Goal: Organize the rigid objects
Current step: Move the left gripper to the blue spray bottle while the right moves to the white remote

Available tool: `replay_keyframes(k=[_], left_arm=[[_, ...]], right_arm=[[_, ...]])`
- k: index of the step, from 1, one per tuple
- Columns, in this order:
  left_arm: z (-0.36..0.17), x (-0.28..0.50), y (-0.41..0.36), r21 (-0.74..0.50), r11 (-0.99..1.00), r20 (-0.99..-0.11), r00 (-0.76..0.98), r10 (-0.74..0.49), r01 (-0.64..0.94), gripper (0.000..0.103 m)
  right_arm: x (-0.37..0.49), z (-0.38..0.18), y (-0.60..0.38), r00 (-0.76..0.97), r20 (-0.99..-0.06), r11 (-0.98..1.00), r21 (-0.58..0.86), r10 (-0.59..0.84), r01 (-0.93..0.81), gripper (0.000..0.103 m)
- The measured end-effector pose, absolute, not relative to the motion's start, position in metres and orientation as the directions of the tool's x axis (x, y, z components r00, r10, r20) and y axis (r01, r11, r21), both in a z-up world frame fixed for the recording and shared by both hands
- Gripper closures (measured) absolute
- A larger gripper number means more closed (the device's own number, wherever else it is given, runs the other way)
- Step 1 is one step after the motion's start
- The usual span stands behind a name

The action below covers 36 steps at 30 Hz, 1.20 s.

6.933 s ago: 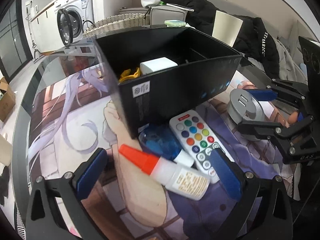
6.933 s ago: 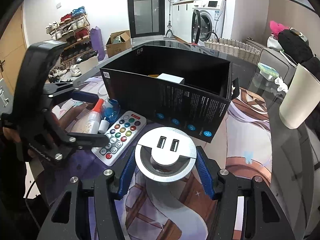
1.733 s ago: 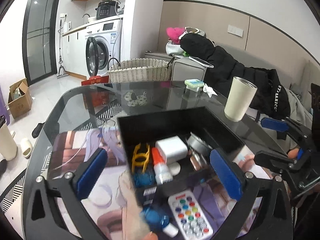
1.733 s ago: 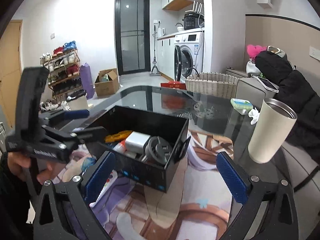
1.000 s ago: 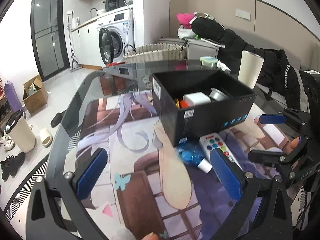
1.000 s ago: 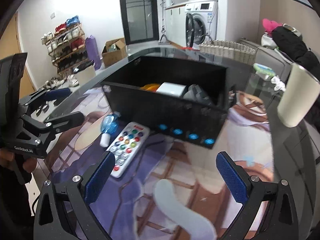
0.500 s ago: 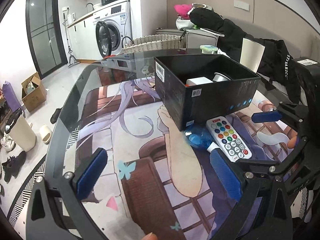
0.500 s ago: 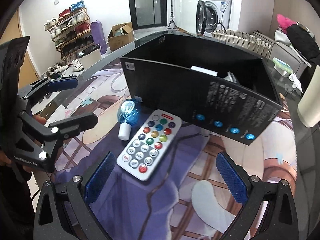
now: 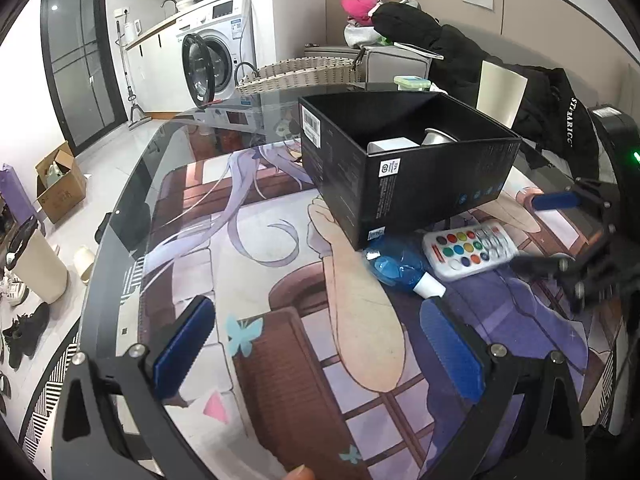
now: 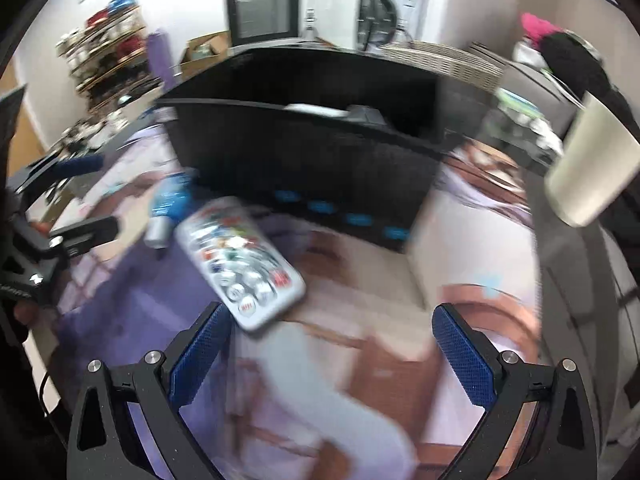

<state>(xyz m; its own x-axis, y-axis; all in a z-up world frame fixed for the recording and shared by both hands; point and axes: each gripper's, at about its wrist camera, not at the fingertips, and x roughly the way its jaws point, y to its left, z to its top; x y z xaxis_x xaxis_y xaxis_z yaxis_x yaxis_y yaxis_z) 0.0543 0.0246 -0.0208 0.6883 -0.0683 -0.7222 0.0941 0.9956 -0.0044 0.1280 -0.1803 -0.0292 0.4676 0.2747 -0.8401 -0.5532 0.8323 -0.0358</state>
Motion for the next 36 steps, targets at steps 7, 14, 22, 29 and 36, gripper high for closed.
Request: replay_keyframes(k=[7,14,22,29,36], left_arm=[[-0.023,0.054,0.022,-0.005,0.994,-0.727,0.682,-0.076,0.106,0.000],[-0.023,0.054,0.027,-0.034,0.994,-0.730,0.677,-0.093,0.101,0.000],[-0.023,0.056,0.028,-0.042,0.994,-0.732,0.674,-0.100,0.102,0.000],[-0.025,0.057,0.029,-0.042,0.994,-0.736,0.669,-0.101,0.103,0.000],[-0.028,0.060,0.027,-0.044,0.994,-0.750,0.654,-0.102,0.105,0.000]], right_arm=[[0.138,-0.025,-0.179,0.469,-0.832,0.853,0.009,0.296,-0.522,0.000],[0.119,-0.031,-0.137,0.430,-0.831,0.784,0.012,0.354,-0.621,0.000],[0.118,-0.032,-0.111,0.428,-0.827,0.767,0.005,0.364,-0.642,0.000],[0.132,-0.032,-0.116,0.440,-0.824,0.785,0.009,0.357,-0.620,0.000],[0.132,-0.033,-0.119,0.443,-0.823,0.787,0.006,0.354,-0.617,0.001]])
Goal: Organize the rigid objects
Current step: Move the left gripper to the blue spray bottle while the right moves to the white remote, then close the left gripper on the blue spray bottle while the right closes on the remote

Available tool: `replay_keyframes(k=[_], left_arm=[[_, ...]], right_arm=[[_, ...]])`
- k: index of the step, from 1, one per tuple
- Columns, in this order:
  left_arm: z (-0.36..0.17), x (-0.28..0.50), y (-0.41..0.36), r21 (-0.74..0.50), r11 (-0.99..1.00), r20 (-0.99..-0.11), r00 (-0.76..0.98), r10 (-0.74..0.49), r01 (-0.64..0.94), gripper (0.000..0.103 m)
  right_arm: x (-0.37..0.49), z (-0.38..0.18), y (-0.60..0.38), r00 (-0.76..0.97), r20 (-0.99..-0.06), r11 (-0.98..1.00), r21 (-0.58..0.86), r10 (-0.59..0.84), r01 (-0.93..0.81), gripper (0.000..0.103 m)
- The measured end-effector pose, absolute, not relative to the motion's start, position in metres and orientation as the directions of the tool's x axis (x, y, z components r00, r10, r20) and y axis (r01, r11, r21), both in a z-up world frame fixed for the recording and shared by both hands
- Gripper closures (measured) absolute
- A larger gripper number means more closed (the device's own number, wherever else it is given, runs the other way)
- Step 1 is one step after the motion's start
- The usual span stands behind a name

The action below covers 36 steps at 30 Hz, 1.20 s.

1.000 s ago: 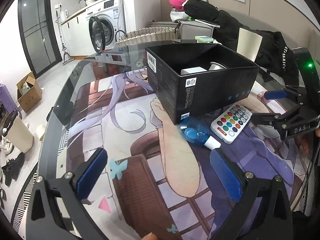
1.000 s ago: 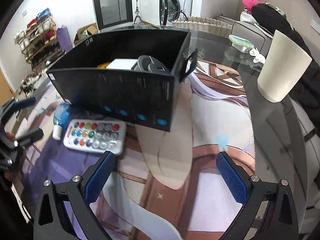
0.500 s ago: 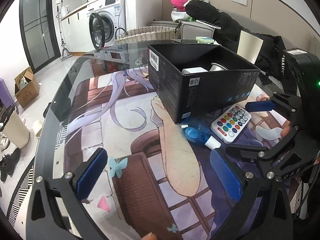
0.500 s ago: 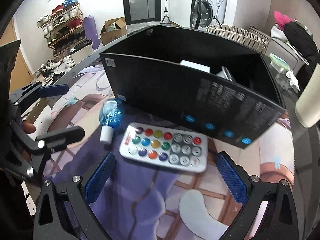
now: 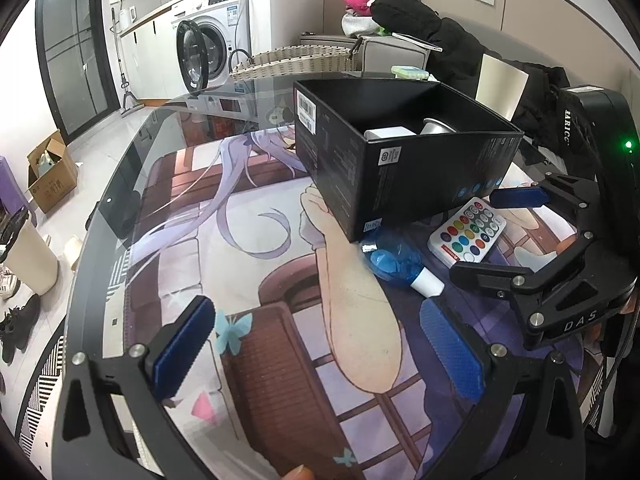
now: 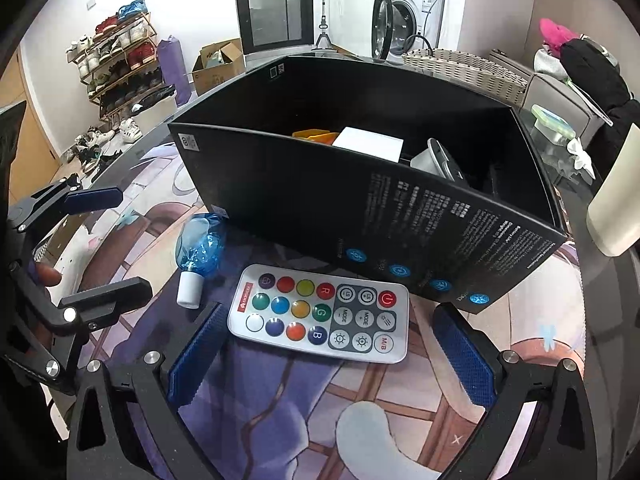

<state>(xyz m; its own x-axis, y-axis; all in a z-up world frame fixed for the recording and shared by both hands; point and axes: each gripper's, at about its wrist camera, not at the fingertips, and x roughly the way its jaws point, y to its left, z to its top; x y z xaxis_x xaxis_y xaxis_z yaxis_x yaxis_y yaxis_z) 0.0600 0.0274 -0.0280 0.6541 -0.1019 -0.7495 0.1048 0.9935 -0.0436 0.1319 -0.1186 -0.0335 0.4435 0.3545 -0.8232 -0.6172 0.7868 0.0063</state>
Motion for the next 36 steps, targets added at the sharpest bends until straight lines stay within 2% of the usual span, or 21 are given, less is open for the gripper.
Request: replay_keyframes(k=[3,5,15,20,36], left_arm=[[-0.028,0.061,0.028,-0.050,0.993,-0.752,0.651,-0.107,0.105,0.000],[-0.029,0.061,0.028,-0.049,0.993,-0.753,0.650,-0.105,0.104,0.000],[-0.031,0.072,0.013,-0.015,0.990,-0.780,0.619,-0.098,0.138,0.000],[-0.032,0.080,-0.004,0.048,0.987,-0.793,0.607,-0.057,0.155,0.000],[-0.036,0.103,-0.008,-0.030,0.991,-0.813,0.573,-0.102,0.134,0.000]], right_arm=[[0.130,-0.032,-0.119,0.443,-0.819,0.784,0.012,0.363,-0.620,0.003],[0.129,-0.030,-0.122,0.452,-0.812,0.781,0.008,0.370,-0.624,0.013],[0.122,-0.029,-0.164,0.456,-0.811,0.779,0.001,0.368,-0.627,0.013],[0.119,-0.030,-0.179,0.464,-0.802,0.779,0.003,0.376,-0.627,0.013],[0.116,-0.030,-0.185,0.458,-0.799,0.768,0.007,0.389,-0.641,0.013]])
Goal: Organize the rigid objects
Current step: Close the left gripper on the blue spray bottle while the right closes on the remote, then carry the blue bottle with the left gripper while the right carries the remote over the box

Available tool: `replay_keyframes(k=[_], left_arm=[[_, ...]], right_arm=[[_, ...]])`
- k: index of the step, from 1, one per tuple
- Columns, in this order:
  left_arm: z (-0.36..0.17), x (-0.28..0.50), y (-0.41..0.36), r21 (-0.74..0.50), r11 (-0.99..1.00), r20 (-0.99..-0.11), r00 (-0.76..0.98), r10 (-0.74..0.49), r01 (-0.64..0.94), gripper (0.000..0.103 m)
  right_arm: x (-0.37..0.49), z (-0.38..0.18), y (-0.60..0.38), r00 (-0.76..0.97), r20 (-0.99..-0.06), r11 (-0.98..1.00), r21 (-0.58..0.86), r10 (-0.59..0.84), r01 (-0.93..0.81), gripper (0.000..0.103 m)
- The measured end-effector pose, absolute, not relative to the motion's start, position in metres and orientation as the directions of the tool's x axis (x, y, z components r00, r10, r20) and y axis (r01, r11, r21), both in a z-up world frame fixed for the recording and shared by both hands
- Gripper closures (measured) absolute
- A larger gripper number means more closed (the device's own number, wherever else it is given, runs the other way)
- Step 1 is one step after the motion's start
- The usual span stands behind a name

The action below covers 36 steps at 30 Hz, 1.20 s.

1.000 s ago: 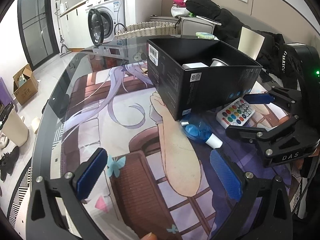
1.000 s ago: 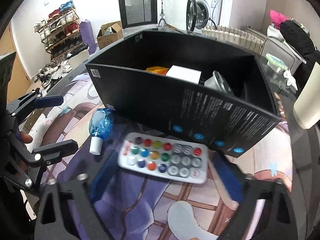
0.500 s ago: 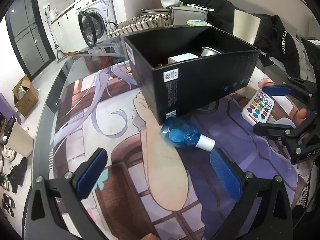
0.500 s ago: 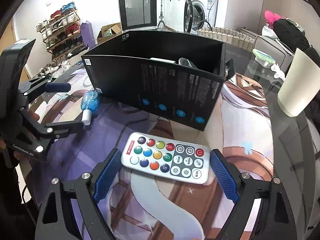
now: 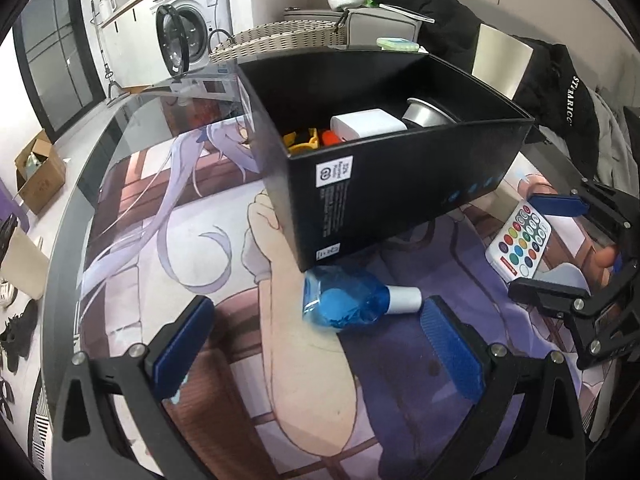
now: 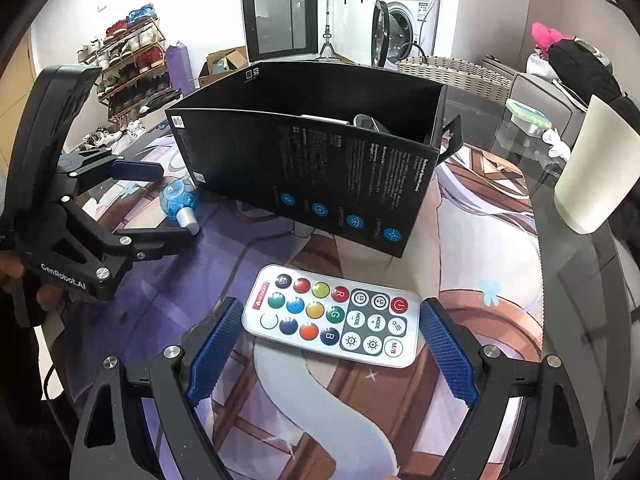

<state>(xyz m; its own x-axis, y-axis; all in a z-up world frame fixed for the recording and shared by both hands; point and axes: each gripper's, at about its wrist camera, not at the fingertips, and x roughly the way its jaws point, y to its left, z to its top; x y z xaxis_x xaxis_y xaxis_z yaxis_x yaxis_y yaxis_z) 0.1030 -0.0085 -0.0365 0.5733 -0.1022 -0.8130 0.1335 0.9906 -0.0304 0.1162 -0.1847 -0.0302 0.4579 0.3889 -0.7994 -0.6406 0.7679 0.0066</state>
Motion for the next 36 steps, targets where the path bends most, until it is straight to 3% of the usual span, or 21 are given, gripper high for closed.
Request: replay_keyframes(k=[5,8,11,12,13,21,36], left_arm=[[-0.037,0.102,-0.014,-0.029,0.993,-0.812,0.577,-0.090,0.114,0.000],[-0.036,0.100,-0.016,-0.030,0.993,-0.805,0.587,-0.092,0.114,0.008],[-0.032,0.093,-0.018,-0.034,0.991,-0.788,0.607,-0.105,0.128,0.030],[-0.030,0.092,-0.018,-0.036,0.990,-0.784,0.610,-0.112,0.136,0.043],[-0.029,0.090,-0.019,-0.036,0.989,-0.780,0.615,-0.116,0.141,0.047],[-0.016,0.074,-0.016,-0.050,0.989,-0.740,0.659,-0.132,0.142,0.048],[0.035,0.062,-0.009,-0.050,0.994,-0.606,0.789,-0.104,0.093,0.047]], right_arm=[[0.117,-0.030,-0.184,0.457,-0.800,0.767,0.006,0.389,-0.642,0.013],[0.116,-0.030,-0.184,0.457,-0.800,0.767,0.007,0.390,-0.642,0.013],[0.116,-0.029,-0.183,0.457,-0.799,0.767,0.008,0.390,-0.641,0.013],[0.115,-0.029,-0.183,0.457,-0.799,0.768,0.008,0.390,-0.641,0.013],[0.116,-0.029,-0.183,0.457,-0.799,0.768,0.008,0.390,-0.641,0.013],[0.112,-0.023,-0.185,0.480,-0.780,0.773,0.008,0.402,-0.634,0.013],[0.093,0.038,-0.192,0.596,-0.655,0.771,-0.033,0.464,-0.636,0.013]])
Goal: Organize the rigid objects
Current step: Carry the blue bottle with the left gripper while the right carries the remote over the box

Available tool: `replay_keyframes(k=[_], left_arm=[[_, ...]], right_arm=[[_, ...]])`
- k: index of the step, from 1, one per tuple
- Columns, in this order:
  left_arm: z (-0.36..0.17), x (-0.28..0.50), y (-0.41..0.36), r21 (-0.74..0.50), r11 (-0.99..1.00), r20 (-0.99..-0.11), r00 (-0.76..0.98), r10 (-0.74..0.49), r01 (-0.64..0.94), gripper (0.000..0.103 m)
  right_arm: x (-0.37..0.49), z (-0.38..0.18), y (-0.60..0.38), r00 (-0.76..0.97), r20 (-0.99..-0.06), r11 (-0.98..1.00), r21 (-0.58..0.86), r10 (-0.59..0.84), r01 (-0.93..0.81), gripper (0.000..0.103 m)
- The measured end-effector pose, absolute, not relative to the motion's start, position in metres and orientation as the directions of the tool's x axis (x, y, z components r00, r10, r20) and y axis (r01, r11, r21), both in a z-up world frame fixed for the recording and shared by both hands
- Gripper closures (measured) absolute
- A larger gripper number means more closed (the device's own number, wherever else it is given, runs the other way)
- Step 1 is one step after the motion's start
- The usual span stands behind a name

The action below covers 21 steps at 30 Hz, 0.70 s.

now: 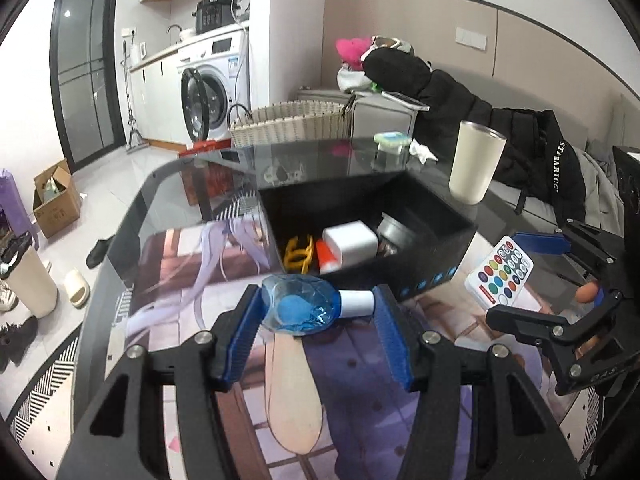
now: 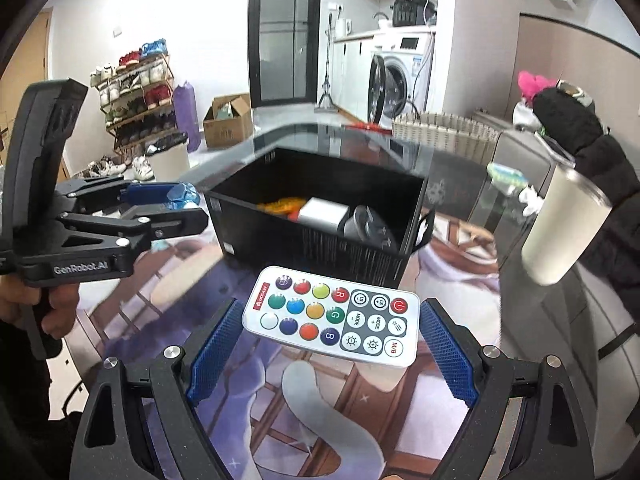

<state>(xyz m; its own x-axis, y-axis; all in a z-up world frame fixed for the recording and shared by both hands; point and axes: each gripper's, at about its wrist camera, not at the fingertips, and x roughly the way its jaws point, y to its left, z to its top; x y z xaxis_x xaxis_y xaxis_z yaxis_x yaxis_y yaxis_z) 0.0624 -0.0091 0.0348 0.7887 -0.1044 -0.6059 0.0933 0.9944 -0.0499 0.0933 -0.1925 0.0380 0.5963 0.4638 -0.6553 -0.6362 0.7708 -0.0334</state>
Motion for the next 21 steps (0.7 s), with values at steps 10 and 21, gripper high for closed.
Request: replay_keyframes(k=[10,21], left_arm=[[0.055,0.071,-0.013,-0.059,0.994,-0.559,0.822,-0.109,0.091,0.047],[0.058,0.091,-0.016,-0.047,0.995,-0.550,0.829,-0.099,0.088,0.047]], right_arm=[[0.095,0.068,-0.195,0.637,-0.595,0.773,-0.042,0.490,-0.633,0.013],[0.112,0.080,-0.193,0.650,-0.561,0.777,-0.021,0.512,-0.630,0.013]])
